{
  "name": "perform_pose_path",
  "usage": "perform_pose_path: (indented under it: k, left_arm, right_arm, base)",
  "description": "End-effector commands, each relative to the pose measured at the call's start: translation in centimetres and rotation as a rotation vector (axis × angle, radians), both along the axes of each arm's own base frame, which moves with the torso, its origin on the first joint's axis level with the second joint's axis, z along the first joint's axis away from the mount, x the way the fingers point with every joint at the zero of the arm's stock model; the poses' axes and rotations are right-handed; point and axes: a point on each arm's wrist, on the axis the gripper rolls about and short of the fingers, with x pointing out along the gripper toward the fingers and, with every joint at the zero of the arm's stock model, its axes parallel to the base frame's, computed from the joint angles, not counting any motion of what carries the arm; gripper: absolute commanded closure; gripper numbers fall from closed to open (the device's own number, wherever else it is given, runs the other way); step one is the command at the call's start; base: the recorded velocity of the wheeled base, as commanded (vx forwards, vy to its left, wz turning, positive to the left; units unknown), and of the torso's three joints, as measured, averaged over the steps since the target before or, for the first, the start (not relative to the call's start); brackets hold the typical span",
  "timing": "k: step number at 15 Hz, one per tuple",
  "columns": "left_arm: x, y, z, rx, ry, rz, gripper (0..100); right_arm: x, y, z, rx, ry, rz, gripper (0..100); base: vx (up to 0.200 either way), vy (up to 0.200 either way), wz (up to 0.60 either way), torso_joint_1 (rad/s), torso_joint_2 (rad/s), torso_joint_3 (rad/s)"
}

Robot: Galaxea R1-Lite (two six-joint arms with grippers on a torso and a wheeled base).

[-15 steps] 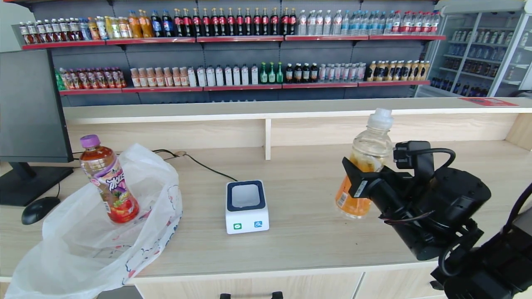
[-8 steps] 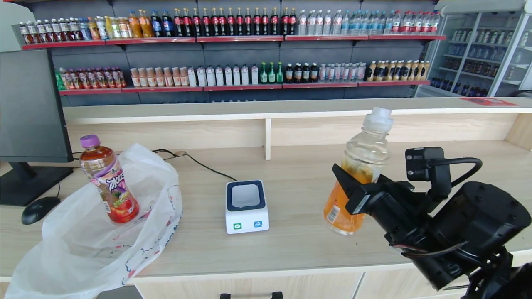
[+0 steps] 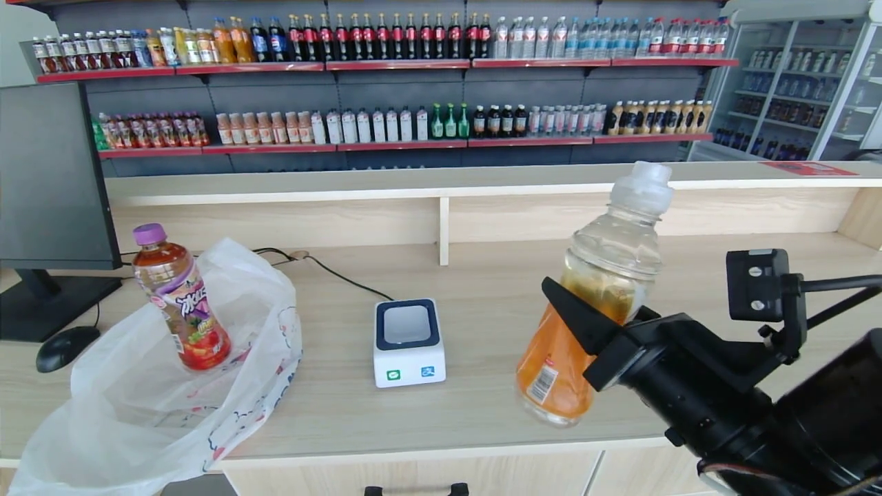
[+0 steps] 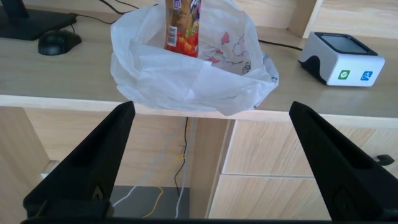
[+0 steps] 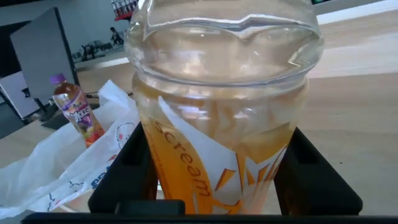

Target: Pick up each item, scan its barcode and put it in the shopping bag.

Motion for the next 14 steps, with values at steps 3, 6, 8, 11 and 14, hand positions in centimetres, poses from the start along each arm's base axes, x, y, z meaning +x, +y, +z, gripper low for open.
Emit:
perform_pose_path:
  k: [3,6,8,11,14]
  left_arm:
    - [0.0,0.0,0.0,-0.001,-0.001,0.0,0]
    - [0.0,0.0,0.0,-0.001,-0.001,0.0,0]
    - [0.0,0.0,0.0,-0.001,-0.001,0.0,0]
    - [0.0,0.0,0.0,-0.001,-0.001,0.0,0]
    - [0.0,0.0,0.0,-0.001,-0.002,0.0,0]
  right_arm:
    - [-0.6,0.7,1.4,0.042,-0.053,0.117,100]
    - [-0.3,1.1,2.3,0.116,-0.055,0.206,100]
    - [-0.1,1.3,3.3,0.194,-0.048,0.233,100]
    - [0.1,1.4,4.8,0.24,-0.093,0.338,100]
    - [-0.2,1.5,4.9,0.222,-0.102,0.465,100]
  base:
    - [0.0,0.0,0.0,0.0,0.0,0.0]
    - [0.0,0.0,0.0,0.0,0.0,0.0]
    - [0.0,0.0,0.0,0.0,0.0,0.0]
    - [0.0,0.0,0.0,0.0,0.0,0.0]
    - [0.0,0.0,0.0,0.0,0.0,0.0]
